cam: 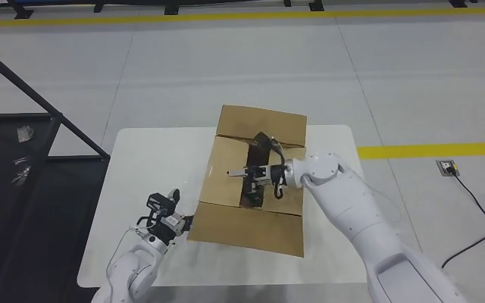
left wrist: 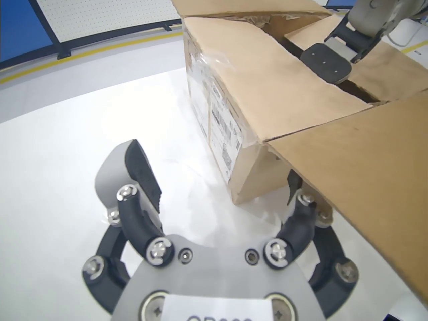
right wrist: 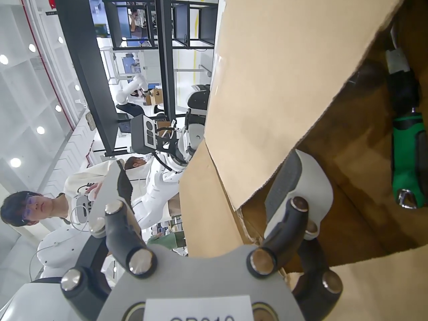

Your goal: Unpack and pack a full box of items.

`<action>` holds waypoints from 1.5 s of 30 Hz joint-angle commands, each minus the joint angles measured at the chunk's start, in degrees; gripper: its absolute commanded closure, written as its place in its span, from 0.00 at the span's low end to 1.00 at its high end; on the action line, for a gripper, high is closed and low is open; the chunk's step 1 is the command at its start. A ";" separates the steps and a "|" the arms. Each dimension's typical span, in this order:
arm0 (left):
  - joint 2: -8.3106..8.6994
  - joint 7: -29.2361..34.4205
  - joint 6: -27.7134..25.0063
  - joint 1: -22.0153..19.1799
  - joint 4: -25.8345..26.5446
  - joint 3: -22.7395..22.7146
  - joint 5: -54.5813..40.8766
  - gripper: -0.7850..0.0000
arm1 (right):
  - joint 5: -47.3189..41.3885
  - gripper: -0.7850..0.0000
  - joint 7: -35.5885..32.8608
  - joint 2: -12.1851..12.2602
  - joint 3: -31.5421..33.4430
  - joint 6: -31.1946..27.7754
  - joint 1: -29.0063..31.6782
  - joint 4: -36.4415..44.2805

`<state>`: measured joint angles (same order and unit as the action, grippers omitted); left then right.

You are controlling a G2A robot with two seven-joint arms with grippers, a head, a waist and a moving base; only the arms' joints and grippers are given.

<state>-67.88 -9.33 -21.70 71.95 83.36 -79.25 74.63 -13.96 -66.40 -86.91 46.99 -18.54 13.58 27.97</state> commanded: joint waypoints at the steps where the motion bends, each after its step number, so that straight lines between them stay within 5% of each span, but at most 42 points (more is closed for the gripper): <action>1: 0.11 -1.01 -0.10 0.71 0.26 -1.07 -1.25 0.00 | 0.63 0.00 -0.29 -0.21 -0.40 0.44 -0.27 -0.26; 9: 0.91 -2.42 -1.49 3.67 0.43 -8.55 -8.66 0.00 | 2.45 0.00 -0.81 -0.82 -1.26 -0.44 -0.73 -0.44; 22: 1.77 -2.93 -2.26 5.85 -3.27 -15.18 -12.18 0.00 | -0.16 0.00 9.52 -2.04 0.42 0.68 0.31 -3.65; 27: 2.08 -1.97 -2.87 6.21 -4.21 -15.61 -9.94 0.00 | -3.12 0.00 10.54 -2.83 1.39 -1.20 0.96 -5.46; 31: 2.05 -0.53 4.96 5.33 -5.30 -14.12 -1.84 0.00 | -4.42 0.00 9.78 -3.26 1.84 -2.59 0.91 -6.42; 35: 2.47 2.76 0.21 3.03 -7.96 -13.65 -0.34 0.00 | -4.70 0.00 9.46 -3.53 2.14 -3.58 0.63 -7.35; 41: 2.22 -0.19 17.00 4.02 -7.05 -11.16 13.97 0.00 | -4.57 0.00 9.45 -3.62 2.68 -5.05 0.79 -8.07; 45: 2.17 -2.26 14.24 6.55 -4.20 -10.15 13.77 0.00 | -4.04 0.00 9.44 -3.58 2.90 -5.53 0.81 -7.91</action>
<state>-65.76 -11.24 -3.97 77.66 78.13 -89.33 89.69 -18.23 -56.97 -90.51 49.85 -23.97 14.41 19.95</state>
